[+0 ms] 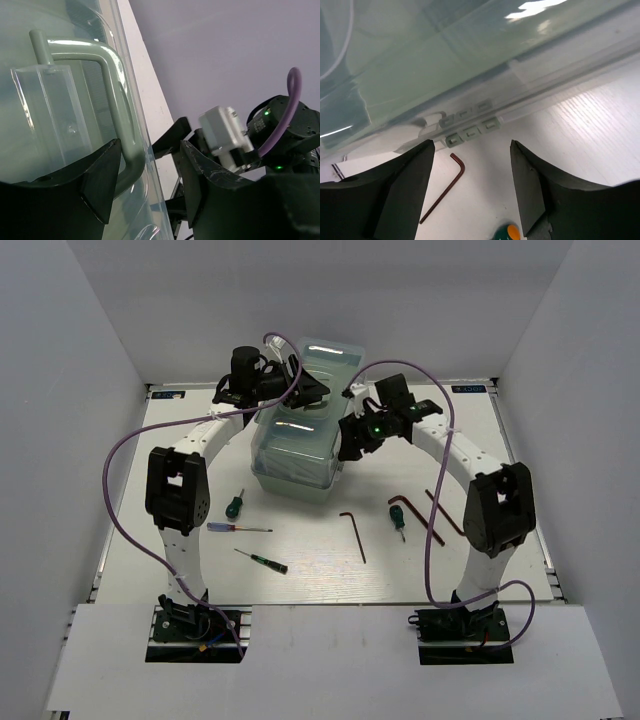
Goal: Sort the tools into containers
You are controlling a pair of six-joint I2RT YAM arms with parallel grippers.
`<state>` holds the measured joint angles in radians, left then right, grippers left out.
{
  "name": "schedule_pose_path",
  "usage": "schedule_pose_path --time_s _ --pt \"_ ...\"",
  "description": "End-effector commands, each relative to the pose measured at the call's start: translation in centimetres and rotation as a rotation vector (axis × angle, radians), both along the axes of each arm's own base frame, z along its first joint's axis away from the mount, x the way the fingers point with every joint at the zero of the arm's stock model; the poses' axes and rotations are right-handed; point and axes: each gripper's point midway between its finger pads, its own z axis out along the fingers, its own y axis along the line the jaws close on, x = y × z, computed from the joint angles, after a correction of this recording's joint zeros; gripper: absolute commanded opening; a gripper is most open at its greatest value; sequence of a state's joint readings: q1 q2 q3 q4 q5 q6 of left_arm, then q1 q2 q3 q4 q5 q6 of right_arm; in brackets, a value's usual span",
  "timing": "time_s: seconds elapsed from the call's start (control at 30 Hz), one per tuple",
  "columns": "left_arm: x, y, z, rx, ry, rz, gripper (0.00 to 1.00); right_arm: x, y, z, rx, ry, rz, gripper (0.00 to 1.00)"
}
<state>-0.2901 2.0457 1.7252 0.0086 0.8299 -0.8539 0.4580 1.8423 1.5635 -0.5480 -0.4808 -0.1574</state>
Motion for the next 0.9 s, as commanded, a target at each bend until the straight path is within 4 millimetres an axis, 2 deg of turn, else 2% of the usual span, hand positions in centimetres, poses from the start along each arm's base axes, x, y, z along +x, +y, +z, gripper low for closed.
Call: schedule_pose_path --time_s 0.0,0.1,0.13,0.2,0.23,0.3,0.33,0.37,0.6,0.63,0.73,0.87 --pt "-2.0 -1.0 -3.2 0.018 0.131 -0.08 0.61 1.9 -1.8 5.0 0.049 -0.121 -0.086 0.68" --pt "-1.7 -1.2 -3.2 0.014 0.127 -0.089 0.61 2.9 -3.4 6.7 0.071 -0.143 -0.15 0.68" --pt "-1.6 -1.2 -3.7 0.016 0.136 -0.089 0.61 3.1 -3.7 8.0 0.089 -0.176 -0.163 0.68" --pt "-1.5 -1.3 -3.3 0.013 0.126 -0.089 0.61 3.9 -4.7 9.2 0.107 -0.186 -0.208 0.68" --pt "-1.5 -1.3 -3.3 0.013 0.126 -0.089 0.61 4.4 -4.8 10.3 0.124 -0.205 -0.222 0.68" --pt "-1.5 -1.3 -3.3 0.013 0.126 -0.089 0.61 5.0 -5.3 11.0 0.157 -0.192 -0.26 0.67" --pt "-1.5 -1.3 -3.3 0.013 0.126 -0.089 0.61 5.5 -5.1 12.7 0.209 -0.19 -0.273 0.66" --pt "-1.5 -1.3 -3.3 0.013 0.126 -0.089 0.61 5.8 -5.2 13.1 0.229 -0.182 -0.282 0.66" --pt "-1.7 -1.3 -3.2 0.01 0.127 -0.098 0.61 7.6 -1.6 15.8 0.444 -0.078 -0.258 0.6" --pt "-1.5 -1.3 -3.8 0.013 0.137 -0.098 0.61 7.5 -1.1 15.9 0.468 -0.041 -0.27 0.6" --pt "-1.6 -1.4 -3.8 0.01 0.145 -0.096 0.61 8.7 -0.1 16.4 0.513 -0.005 -0.281 0.58" --pt "-1.5 -1.4 -3.6 0.007 0.137 -0.096 0.6 9.6 1.4 15.9 0.544 0.052 -0.29 0.58"
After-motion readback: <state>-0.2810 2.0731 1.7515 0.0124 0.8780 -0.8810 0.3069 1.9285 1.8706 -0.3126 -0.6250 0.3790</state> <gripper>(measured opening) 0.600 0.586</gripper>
